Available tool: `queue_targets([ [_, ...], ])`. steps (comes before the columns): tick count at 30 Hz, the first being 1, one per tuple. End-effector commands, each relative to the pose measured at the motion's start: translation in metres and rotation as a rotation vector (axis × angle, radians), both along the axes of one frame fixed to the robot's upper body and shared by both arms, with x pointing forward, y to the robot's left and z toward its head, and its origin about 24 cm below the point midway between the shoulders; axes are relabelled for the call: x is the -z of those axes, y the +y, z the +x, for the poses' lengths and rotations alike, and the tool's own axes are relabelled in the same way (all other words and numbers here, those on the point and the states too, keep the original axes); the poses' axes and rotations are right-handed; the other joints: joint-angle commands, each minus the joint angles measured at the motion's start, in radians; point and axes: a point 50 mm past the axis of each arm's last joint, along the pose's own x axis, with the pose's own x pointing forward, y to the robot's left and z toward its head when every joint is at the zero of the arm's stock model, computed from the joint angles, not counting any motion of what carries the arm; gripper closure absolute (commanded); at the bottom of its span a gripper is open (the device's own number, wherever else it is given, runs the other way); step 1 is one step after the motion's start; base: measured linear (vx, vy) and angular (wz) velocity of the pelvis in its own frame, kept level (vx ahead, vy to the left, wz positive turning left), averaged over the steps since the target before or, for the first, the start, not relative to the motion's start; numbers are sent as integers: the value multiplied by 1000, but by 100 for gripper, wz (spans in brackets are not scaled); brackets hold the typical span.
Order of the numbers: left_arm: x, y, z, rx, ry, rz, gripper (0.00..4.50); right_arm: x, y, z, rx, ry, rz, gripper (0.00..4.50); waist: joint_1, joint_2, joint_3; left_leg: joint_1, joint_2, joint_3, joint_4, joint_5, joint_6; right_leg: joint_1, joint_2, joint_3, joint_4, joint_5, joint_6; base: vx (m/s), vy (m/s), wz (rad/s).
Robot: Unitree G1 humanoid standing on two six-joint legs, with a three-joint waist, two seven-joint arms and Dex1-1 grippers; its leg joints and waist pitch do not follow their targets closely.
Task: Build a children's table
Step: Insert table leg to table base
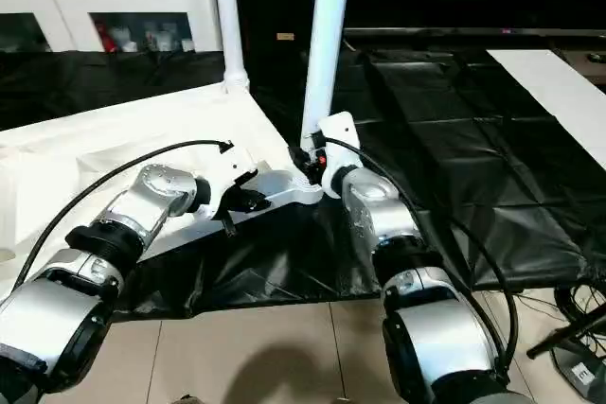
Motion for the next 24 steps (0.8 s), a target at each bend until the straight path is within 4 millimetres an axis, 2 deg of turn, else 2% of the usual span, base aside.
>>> queue_targets([
  [1,-23,-7,6,36,-110,-45,450,45,2,-20,-22,199,-47,262,-1,11,-63,4,15,1,-75,-360,20,43,-56,50,-103,-301,-210,0,0,0],
  [3,-24,-7,5,44,-116,-57,450,43,3,-19,-33,188,-42,262,-4,13,-62,6,15,1,-75,-377,17,40,-57,49,-107,-325,-207,0,0,0],
  [5,-25,-6,5,49,-124,-80,450,39,5,-17,-52,175,-16,206,-6,11,-61,7,14,1,-75,-384,19,39,-57,51,-109,-336,-202,0,0,0],
  [7,-25,-4,5,57,-129,-82,450,36,6,-16,-62,162,-4,189,-6,12,-63,7,15,2,-74,-373,22,38,-57,53,-109,-322,-208,0,0,0],
  [9,-25,-2,5,62,-129,-84,450,33,6,-14,-72,151,4,174,-3,10,-67,2,16,4,-73,-336,28,43,-58,55,-102,-266,-220,0,0,0],
  [11,-25,0,3,106,-129,-88,450,28,5,-12,-93,118,0,155,0,14,-69,1,18,6,-73,-292,39,43,-57,57,-95,-187,-242,0,0,0],
  [14,-24,2,0,132,-122,-92,450,24,1,-10,-111,91,-9,135,0,13,-75,-3,18,8,-70,-241,49,50,-56,57,-83,-101,-261,0,0,0],
  [16,-24,3,-3,167,-119,-92,450,20,-2,-9,-131,63,-22,122,2,11,-82,-6,18,12,-63,-174,72,52,-54,57,-72,8,-284,0,0,0],
  [18,-23,3,-4,194,-113,-95,450,18,-4,-9,-149,44,-27,112,6,14,-84,-6,20,13,-59,-135,95,50,-54,56,-65,73,-299,0,0,0],
  [19,-23,4,-6,218,-112,-96,450,17,-5,-9,-167,31,-30,112,8,13,-80,-9,20,16,-59,-141,108,49,-53,54,-66,72,-302,0,0,0],
  [21,-21,7,-10,284,-116,-81,450,14,-11,-10,-209,10,-36,112,12,12,-80,-7,23,17,-60,-159,112,50,-55,54,-69,44,-298,0,0,0],
  [24,-18,11,-17,377,-78,-103,450,9,-18,-14,-320,-30,-53,112,18,11,-78,-6,25,21,-60,-172,108,49,-55,55,-68,21,-291,0,0,0],
])
